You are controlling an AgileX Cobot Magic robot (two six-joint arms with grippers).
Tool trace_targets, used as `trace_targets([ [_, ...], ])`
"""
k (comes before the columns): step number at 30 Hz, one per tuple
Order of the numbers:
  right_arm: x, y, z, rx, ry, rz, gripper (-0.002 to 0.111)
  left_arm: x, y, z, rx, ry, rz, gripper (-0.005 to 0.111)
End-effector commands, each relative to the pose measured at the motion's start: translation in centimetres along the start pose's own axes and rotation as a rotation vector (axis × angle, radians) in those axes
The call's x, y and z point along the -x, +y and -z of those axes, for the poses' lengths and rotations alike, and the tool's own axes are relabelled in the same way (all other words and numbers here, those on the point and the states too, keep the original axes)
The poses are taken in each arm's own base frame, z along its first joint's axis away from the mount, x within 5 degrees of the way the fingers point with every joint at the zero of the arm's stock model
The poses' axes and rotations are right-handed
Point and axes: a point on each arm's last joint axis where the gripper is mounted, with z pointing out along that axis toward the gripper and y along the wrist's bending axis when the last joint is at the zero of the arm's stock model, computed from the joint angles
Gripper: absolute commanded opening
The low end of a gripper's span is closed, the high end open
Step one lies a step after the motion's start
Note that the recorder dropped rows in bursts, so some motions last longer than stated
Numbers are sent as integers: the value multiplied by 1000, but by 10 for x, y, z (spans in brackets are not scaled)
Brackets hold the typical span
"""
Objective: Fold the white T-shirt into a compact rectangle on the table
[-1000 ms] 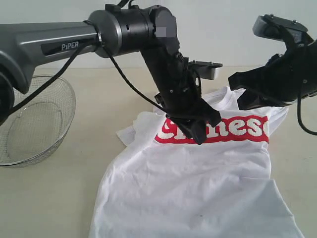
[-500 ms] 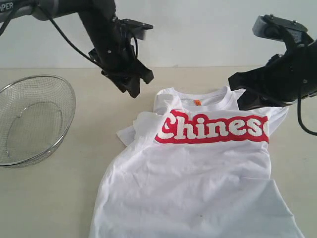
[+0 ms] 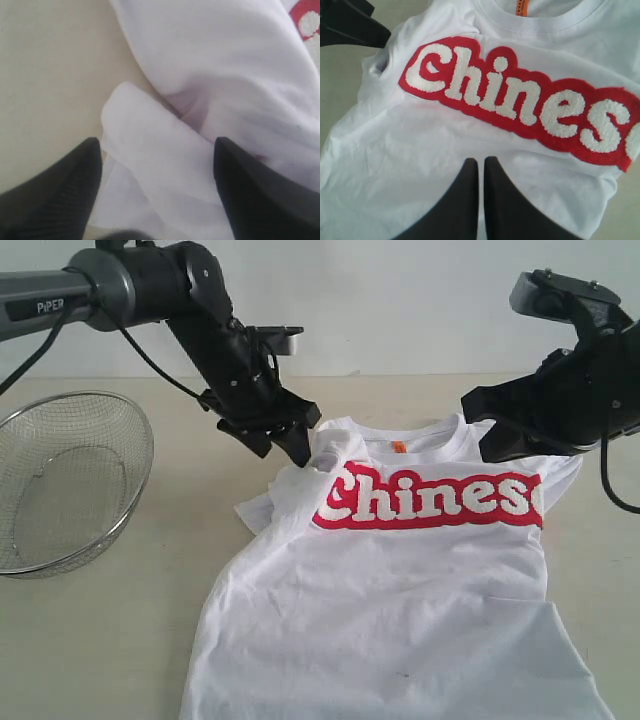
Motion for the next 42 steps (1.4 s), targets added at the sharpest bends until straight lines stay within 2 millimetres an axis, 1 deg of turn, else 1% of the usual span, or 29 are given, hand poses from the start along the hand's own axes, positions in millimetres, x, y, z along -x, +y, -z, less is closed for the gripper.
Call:
trace_targets([
  [1, 1, -2, 2, -3, -7, 2, 0, -1, -2, -12, -43, 19, 4, 61],
  [6, 1, -2, 2, -4, -9, 2, 0, -5, -3, -22, -81, 61, 23, 61],
  [10, 1, -2, 2, -5, -11, 4, 0, -6, -5, -25, -110, 63, 39, 56],
  [11, 1, -2, 2, -5, -11, 4, 0, -6, -5, -25, -110, 63, 39, 50],
  [12, 1, -2, 2, -5, -11, 4, 0, -6, -5, -25, -110, 63, 39, 47],
  [13, 1, -2, 2, -5, -11, 4, 0, -6, -5, -25, -113, 64, 40, 37],
  [14, 1, -2, 2, -5, -11, 4, 0, -6, -5, -25, -117, 63, 42, 33],
  [15, 1, -2, 2, -5, -11, 4, 0, -6, -6, -24, -119, 63, 43, 22],
  [16, 1, -2, 2, -5, -11, 4, 0, -6, -6, -24, -120, 64, 43, 16],
  [17, 1, -2, 2, -5, -11, 6, 0, -6, -6, -24, -120, 64, 45, 4],
  [20, 1, -2, 2, -5, -11, 6, 0, -8, -6, -24, -129, 86, 45, 5],
  [22, 1, -2, 2, -5, -11, 6, 0, -6, -11, -19, -161, 75, 53, 5],
  [24, 1, -2, 2, -6, -13, 6, 0, -3, -21, -15, -225, 51, 41, 5],
  [26, 1, -2, 2, -7, -15, 6, 0, -2, -35, -12, -243, 53, 15, 5],
  [36, 2, -2, 2, -8, -19, 6, 0, -6, -86, -28, -260, 114, -92, 5],
  [38, 2, -2, 2, -8, -19, 8, 0, -8, -91, -30, -240, 127, -118, 5],
  [42, 2, -2, 2, -8, -19, 8, 0, -8, -94, -31, -232, 132, -126, 5],
])
